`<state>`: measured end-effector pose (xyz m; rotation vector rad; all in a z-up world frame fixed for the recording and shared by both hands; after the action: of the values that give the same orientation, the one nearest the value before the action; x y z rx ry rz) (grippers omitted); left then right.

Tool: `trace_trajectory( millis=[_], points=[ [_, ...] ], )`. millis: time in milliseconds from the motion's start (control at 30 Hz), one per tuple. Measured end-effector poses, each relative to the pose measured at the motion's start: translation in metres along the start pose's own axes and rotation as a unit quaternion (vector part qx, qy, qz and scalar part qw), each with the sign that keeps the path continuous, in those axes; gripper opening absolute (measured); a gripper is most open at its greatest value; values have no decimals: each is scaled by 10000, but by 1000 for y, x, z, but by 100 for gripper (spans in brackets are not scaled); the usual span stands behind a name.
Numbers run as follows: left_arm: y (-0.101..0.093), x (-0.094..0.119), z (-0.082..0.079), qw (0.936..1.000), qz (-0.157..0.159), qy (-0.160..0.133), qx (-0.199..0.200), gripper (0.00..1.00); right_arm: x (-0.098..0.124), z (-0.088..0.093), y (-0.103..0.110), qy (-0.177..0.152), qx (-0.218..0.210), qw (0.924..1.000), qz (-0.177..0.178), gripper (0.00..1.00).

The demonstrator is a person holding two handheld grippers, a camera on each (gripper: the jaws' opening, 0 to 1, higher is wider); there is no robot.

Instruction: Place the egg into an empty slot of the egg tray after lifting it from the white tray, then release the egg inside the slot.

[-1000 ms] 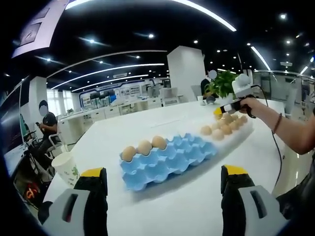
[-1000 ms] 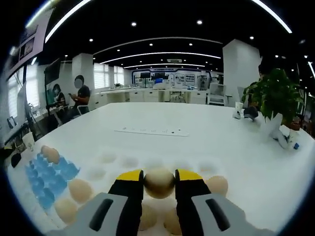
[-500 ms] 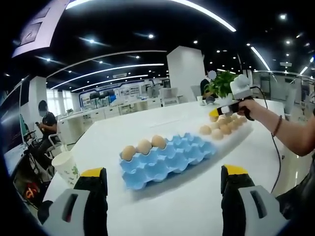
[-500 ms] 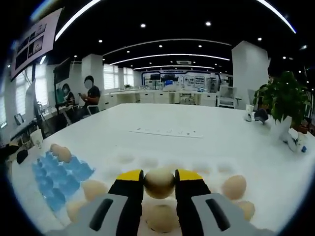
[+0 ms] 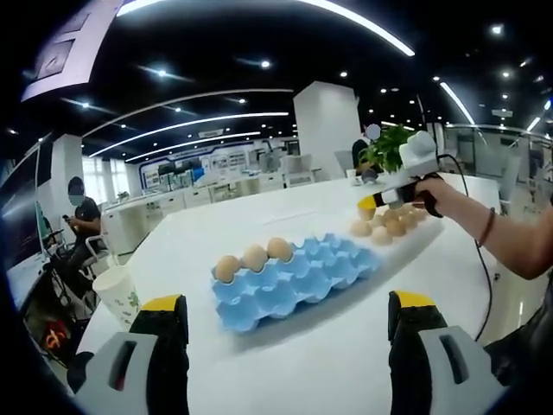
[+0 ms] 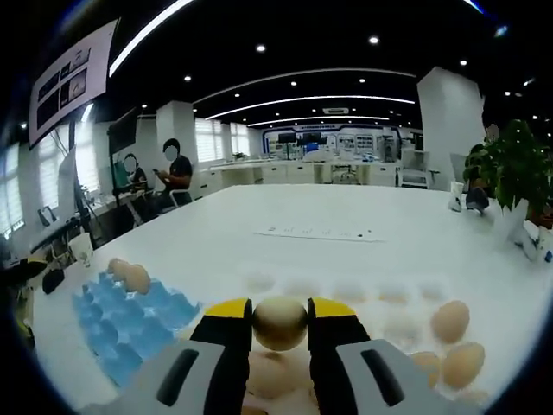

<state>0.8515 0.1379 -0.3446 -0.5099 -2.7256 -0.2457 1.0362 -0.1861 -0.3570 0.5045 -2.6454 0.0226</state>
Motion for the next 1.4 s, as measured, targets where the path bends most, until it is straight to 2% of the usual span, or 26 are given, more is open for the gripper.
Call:
trace_trajectory(
  millis=[267, 567, 1400],
  points=[
    [2, 0, 0, 10000, 20, -43, 41, 98, -4, -2, 15, -26, -9, 9999, -151, 26],
    [1, -3, -2, 10000, 41, -34, 10, 98, -11, -8, 36, -49, 233, 9992, -321, 26],
    [5, -8, -1, 10000, 23, 53, -10, 98, -31, -16, 79, -48, 449, 9946, -939, 25]
  ],
)
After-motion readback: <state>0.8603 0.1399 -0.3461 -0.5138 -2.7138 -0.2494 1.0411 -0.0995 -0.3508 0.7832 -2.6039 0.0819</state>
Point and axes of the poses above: the point that each gripper's makers call its tool centre point, and the gripper's own axes: x roughly backward along the fingers, y roughly to its left, z roughly out of its underside, the point moved 9 cm from there along x, roughly backward along the fingers, and after that the axes turned 7 degrees about y, right-handed, at the moved point
